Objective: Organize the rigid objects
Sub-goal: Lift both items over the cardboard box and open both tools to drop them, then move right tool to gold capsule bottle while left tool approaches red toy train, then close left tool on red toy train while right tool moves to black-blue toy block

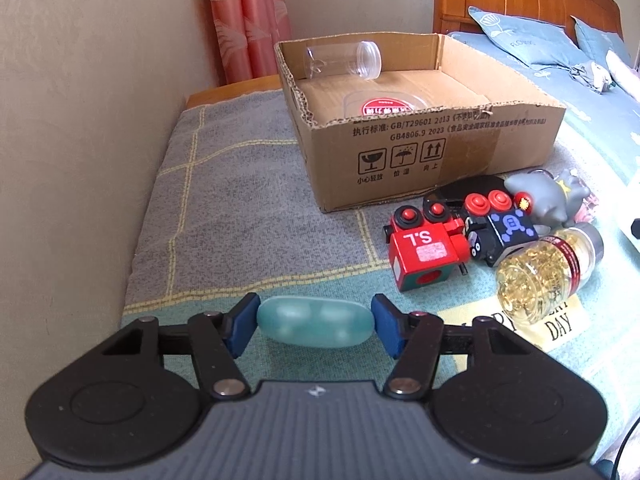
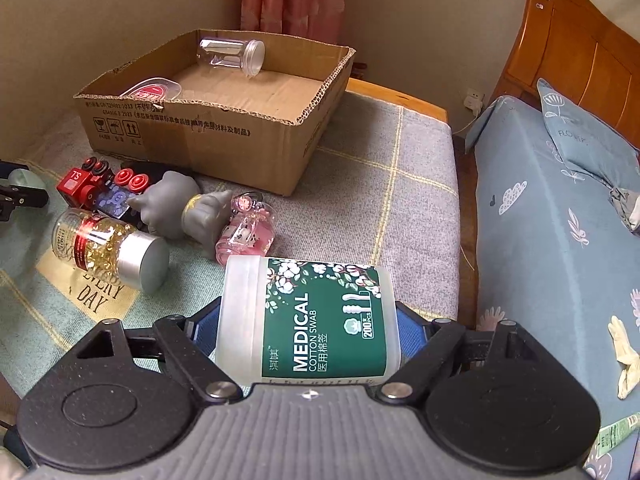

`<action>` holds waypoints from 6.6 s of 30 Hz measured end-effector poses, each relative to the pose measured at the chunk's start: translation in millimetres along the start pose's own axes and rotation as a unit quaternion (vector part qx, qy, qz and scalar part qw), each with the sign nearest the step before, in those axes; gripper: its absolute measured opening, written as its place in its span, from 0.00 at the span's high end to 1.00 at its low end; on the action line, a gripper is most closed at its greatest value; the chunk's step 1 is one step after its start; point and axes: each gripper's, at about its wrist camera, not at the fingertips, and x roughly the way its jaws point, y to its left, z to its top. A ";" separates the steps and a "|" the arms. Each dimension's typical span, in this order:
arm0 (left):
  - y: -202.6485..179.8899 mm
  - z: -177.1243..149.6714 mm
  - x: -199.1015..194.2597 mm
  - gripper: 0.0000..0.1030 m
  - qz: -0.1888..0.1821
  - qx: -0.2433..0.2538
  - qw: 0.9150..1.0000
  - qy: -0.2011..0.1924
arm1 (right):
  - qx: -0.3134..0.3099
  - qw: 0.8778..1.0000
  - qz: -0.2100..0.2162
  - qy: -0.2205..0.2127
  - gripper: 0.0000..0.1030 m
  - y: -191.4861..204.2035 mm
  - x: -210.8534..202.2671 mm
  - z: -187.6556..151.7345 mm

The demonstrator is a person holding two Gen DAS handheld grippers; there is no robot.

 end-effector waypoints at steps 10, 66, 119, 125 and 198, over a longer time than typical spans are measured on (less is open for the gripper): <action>-1.7 12.1 -21.0 0.42 -0.005 0.006 1.000 -0.014 | -0.023 0.999 0.020 -0.033 0.15 3.7 -18.0 26.3; -29.9 203.1 69.3 0.13 -0.001 0.066 0.997 -0.043 | 0.071 0.991 0.008 -0.112 0.00 17.1 -63.7 63.8; -30.9 26.7 37.9 0.01 -0.009 -0.009 1.000 -0.006 | 0.077 0.996 0.028 -0.034 0.00 42.6 -3.8 20.1; -33.9 30.7 41.7 0.01 -0.030 0.006 0.999 -0.017 | 0.075 0.996 0.047 -0.028 0.00 46.1 -2.3 19.8; 14.5 -44.7 -17.7 0.54 -0.070 -0.023 0.997 -0.031 | -0.174 0.969 0.174 -0.022 0.00 173.0 25.1 39.7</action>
